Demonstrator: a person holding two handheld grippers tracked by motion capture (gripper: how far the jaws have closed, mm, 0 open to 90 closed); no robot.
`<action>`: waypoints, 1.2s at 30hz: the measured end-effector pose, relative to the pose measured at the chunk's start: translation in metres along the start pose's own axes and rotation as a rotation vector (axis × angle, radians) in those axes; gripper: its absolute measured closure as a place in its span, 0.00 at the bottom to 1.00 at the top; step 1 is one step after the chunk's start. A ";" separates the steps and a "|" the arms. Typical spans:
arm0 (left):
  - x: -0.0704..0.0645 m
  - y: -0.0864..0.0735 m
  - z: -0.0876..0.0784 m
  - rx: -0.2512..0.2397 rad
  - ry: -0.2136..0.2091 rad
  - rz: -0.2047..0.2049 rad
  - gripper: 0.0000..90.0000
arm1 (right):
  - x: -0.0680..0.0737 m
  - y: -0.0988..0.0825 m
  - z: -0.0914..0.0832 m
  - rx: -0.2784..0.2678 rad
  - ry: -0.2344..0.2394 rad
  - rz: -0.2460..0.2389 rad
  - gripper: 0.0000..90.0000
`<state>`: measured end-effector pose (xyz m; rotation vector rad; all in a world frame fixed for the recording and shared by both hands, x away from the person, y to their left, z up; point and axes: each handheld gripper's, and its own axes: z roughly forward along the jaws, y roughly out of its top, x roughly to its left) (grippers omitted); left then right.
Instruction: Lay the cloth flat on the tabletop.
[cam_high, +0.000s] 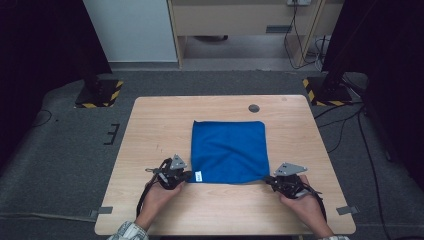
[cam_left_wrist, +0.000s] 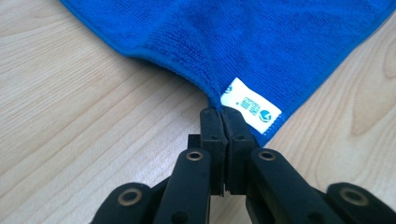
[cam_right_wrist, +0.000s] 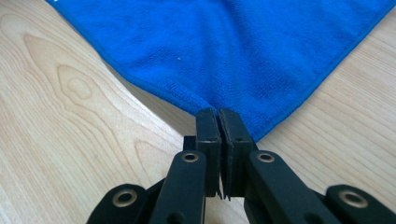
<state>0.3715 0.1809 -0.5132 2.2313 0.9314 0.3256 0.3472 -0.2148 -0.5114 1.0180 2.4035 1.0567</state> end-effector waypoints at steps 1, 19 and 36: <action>0.000 -0.001 -0.001 0.000 -0.005 -0.008 0.98 | -0.001 0.000 -0.002 -0.002 -0.001 0.000 0.97; -0.029 -0.001 -0.003 0.049 -0.140 0.014 0.97 | -0.012 -0.020 -0.035 -0.003 -0.022 0.022 0.93; -0.021 -0.001 -0.015 -0.094 0.015 -0.023 0.18 | -0.015 -0.013 -0.025 -0.077 -0.052 0.086 0.23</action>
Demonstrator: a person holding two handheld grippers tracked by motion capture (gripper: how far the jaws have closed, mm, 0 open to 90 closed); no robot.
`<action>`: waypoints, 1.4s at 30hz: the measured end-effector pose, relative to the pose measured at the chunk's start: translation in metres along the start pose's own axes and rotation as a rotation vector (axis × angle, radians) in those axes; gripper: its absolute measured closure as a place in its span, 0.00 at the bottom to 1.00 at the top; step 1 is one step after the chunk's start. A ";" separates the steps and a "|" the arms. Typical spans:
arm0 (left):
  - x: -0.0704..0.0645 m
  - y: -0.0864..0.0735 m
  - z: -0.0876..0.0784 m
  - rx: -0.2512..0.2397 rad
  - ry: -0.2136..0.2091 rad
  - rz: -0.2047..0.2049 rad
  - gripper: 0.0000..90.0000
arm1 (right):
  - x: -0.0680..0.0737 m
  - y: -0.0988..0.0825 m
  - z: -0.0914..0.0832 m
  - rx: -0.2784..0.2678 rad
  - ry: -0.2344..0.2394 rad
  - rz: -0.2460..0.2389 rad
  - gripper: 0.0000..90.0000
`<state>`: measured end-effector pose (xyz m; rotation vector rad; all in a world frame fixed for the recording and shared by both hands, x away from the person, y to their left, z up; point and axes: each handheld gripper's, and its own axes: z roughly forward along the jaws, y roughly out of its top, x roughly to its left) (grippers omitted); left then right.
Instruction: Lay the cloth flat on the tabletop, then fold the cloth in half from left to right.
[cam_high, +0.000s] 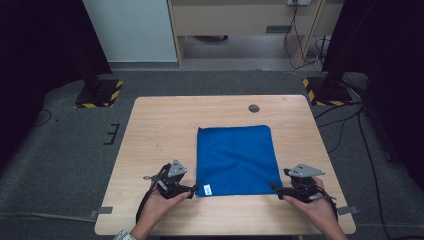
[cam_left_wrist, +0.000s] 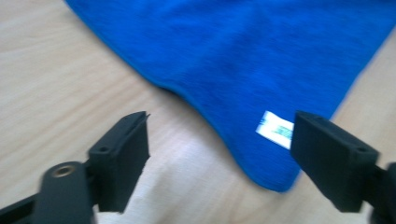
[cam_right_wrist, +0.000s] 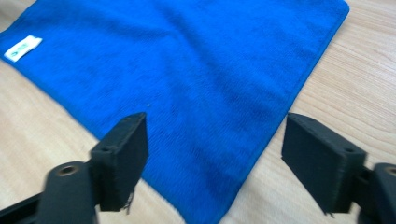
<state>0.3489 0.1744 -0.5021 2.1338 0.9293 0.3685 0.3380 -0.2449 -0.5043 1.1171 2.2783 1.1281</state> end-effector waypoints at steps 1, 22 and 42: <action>0.002 0.000 0.001 -0.003 0.010 -0.004 0.16 | -0.001 0.001 0.002 -0.005 -0.001 0.004 0.21; 0.023 -0.004 0.003 -0.021 0.042 -0.038 0.07 | 0.002 0.020 0.028 -0.002 0.017 -0.002 0.11; 0.035 -0.007 0.000 -0.043 0.142 -0.031 0.07 | 0.069 0.074 0.078 0.017 0.167 -0.090 0.15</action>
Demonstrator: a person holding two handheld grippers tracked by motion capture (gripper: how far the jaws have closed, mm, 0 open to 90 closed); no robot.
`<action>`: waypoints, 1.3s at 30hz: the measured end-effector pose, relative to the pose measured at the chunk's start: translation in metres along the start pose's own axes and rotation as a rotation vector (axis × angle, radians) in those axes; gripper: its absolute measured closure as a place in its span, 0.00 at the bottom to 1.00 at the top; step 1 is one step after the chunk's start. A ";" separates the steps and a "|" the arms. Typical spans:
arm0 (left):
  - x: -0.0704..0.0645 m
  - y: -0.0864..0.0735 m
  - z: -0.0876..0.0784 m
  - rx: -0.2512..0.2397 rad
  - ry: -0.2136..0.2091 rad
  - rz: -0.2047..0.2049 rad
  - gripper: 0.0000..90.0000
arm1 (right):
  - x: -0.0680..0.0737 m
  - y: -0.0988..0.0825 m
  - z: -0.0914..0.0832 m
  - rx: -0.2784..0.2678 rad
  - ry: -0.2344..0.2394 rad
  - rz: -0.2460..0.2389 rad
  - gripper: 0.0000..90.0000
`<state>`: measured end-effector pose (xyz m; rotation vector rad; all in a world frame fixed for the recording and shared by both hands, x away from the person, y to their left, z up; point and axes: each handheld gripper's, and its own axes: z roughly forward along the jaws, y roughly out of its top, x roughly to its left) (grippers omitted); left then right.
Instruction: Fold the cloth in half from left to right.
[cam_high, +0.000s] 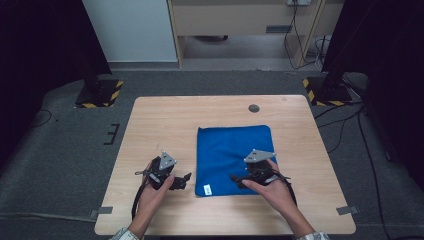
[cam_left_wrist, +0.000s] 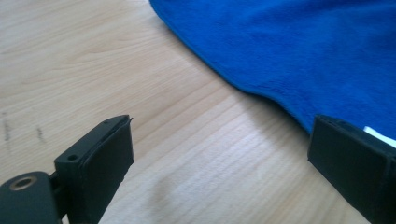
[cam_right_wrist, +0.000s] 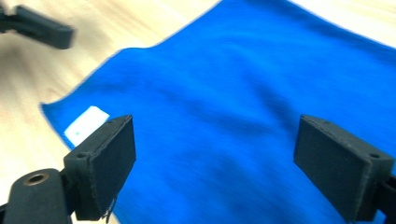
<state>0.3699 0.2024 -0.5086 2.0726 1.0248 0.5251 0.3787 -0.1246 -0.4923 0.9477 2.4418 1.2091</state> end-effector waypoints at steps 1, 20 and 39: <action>0.001 0.000 0.000 0.000 0.009 0.002 0.07 | 0.004 0.001 0.003 0.004 0.008 -0.009 0.17; 0.016 -0.002 -0.004 -0.034 0.054 -0.024 0.11 | 0.057 0.017 0.037 0.035 0.082 -0.121 0.51; 0.021 -0.003 -0.004 -0.028 0.073 -0.065 0.12 | 0.096 0.017 0.054 0.028 0.188 -0.187 0.62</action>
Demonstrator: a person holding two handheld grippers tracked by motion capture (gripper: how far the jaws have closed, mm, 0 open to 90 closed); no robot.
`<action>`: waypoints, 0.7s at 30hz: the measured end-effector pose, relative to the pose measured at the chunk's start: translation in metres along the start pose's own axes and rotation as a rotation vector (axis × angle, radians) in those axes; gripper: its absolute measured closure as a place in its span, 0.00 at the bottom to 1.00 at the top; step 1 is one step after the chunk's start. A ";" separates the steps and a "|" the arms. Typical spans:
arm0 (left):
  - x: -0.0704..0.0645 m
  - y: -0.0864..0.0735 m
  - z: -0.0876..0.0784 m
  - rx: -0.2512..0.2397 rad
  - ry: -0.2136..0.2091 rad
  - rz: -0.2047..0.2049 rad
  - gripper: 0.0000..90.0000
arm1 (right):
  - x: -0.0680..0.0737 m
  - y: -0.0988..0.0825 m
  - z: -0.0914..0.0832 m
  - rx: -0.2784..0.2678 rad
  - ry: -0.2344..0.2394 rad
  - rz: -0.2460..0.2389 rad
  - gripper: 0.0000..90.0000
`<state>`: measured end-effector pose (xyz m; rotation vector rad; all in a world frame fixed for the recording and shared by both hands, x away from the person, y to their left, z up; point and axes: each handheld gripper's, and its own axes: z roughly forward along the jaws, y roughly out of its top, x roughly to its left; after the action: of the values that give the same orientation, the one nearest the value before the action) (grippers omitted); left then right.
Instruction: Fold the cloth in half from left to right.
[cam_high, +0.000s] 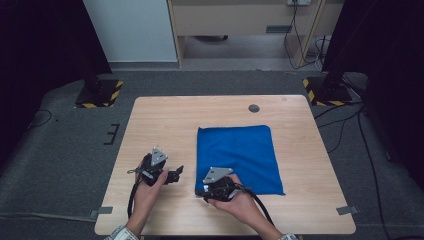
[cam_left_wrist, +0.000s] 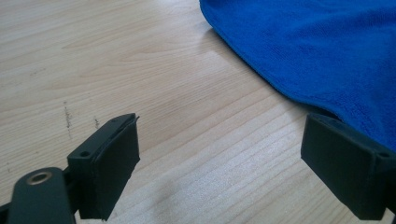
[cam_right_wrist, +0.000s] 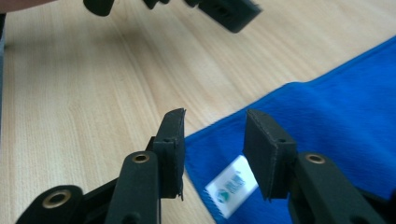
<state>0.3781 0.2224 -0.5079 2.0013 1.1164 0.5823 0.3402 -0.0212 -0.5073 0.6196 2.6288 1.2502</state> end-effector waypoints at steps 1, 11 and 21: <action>0.000 0.000 0.000 0.001 -0.001 0.000 0.12 | 0.002 -0.001 0.004 0.009 0.006 0.004 0.57; -0.001 0.000 0.000 0.002 -0.014 -0.001 0.13 | 0.006 -0.009 0.027 0.072 -0.026 0.025 0.40; -0.002 -0.001 0.002 0.009 -0.028 0.000 0.13 | -0.001 -0.015 0.023 0.036 -0.063 0.028 0.70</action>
<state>0.3782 0.2198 -0.5097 2.0110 1.1037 0.5489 0.3437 -0.0138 -0.5330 0.6929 2.6046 1.1738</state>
